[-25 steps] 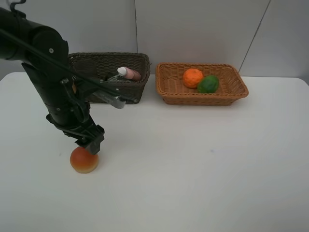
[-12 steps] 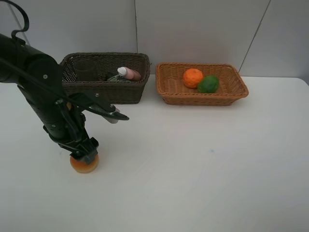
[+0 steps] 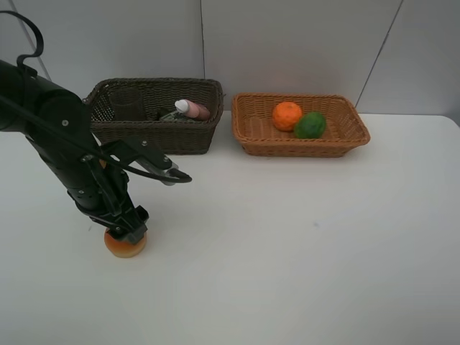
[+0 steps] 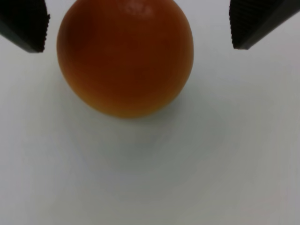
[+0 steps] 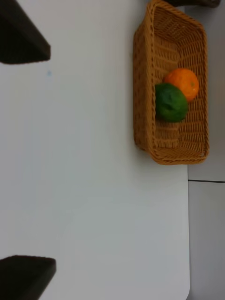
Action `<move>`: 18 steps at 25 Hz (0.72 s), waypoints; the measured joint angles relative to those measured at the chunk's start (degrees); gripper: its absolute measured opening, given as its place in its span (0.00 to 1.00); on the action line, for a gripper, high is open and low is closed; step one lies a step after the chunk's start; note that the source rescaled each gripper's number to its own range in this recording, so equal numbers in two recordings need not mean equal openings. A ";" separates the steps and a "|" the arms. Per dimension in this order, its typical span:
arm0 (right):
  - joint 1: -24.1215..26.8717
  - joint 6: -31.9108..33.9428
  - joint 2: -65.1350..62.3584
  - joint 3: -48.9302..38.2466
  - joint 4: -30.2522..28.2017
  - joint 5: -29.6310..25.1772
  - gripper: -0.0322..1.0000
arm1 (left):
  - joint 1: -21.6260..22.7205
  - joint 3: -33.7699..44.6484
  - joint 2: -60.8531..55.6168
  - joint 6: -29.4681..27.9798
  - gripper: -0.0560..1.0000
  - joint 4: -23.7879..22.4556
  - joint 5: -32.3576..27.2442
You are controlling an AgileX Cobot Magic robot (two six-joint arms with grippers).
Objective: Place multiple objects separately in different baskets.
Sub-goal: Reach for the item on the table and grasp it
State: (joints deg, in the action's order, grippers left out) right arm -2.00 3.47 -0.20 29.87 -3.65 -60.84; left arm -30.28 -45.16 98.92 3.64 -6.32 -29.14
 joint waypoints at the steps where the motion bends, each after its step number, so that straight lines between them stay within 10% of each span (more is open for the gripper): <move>1: 0.00 0.00 0.00 0.00 0.00 0.00 0.64 | 0.00 0.00 0.25 0.00 1.00 0.00 0.02; 18: 0.00 0.00 0.00 0.00 0.00 0.00 0.64 | -3.33 0.00 3.32 1.41 1.00 -0.61 0.42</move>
State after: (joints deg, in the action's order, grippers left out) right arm -2.00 3.47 -0.20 29.87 -3.65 -60.84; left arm -33.61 -45.16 102.24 5.05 -6.92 -28.72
